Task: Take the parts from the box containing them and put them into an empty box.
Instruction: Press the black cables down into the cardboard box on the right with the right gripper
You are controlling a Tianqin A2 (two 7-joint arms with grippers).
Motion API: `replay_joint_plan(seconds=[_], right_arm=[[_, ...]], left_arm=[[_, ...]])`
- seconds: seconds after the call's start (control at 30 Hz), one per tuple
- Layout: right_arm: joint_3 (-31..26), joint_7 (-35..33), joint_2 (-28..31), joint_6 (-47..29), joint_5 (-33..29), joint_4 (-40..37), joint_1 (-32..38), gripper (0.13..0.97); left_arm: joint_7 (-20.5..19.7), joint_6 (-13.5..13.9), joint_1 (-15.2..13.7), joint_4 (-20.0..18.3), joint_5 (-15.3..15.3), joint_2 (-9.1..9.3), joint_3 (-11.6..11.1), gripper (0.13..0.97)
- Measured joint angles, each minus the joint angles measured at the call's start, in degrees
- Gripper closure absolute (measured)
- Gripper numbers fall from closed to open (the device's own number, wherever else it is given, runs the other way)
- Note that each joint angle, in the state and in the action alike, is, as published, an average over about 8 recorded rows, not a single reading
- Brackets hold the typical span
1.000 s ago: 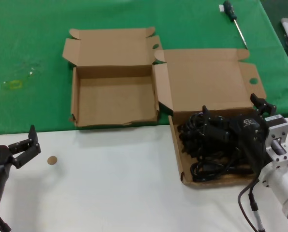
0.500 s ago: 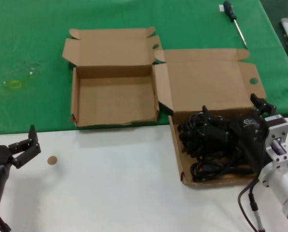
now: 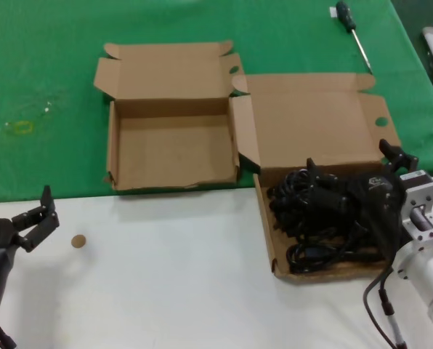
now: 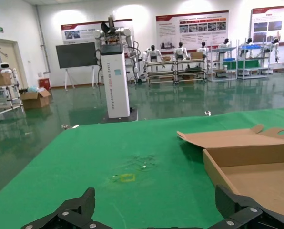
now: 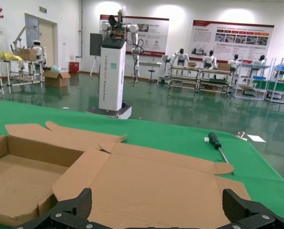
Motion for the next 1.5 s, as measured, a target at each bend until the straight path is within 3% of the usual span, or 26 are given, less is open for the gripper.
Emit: replay_joint_plan(seconds=[0.2, 0.4, 0.47, 0.6, 0.77, 1.17, 1.3, 1.5], right_arm=[[-5.7, -0.4, 6.9, 3.3, 5.2, 1.0, 0.8, 0.129], [-14.3, -0.2, 20.1, 4.7, 12.9, 3.3, 2.1, 0.129], [-16.1, 0.2, 24.7, 3.6, 14.0, 4.1, 2.3, 0.129], [-17.1, 0.8, 32.3, -1.4, 13.1, 5.1, 2.4, 0.129], [-15.5, 0.7, 38.3, -9.9, 10.2, 4.9, 3.0, 0.129], [-10.7, -8.6, 43.7, -31.8, 4.5, 0.2, 8.4, 0.129], [-10.2, -11.7, 43.5, -36.8, 2.3, -1.3, 10.7, 0.129], [-10.4, -14.1, 41.2, -41.0, -1.0, -3.3, 13.7, 0.129]], left_arm=[[0.0, 0.0, 0.0, 0.0, 0.0, 0.0, 0.0, 0.243], [0.0, 0.0, 0.0, 0.0, 0.0, 0.0, 0.0, 0.365], [0.0, 0.0, 0.0, 0.0, 0.0, 0.0, 0.0, 0.406], [0.0, 0.0, 0.0, 0.0, 0.0, 0.0, 0.0, 0.406], [0.0, 0.0, 0.0, 0.0, 0.0, 0.0, 0.0, 0.546], [0.0, 0.0, 0.0, 0.0, 0.0, 0.0, 0.0, 0.806], [0.0, 0.0, 0.0, 0.0, 0.0, 0.0, 0.0, 0.806], [0.0, 0.0, 0.0, 0.0, 0.0, 0.0, 0.0, 0.885]])
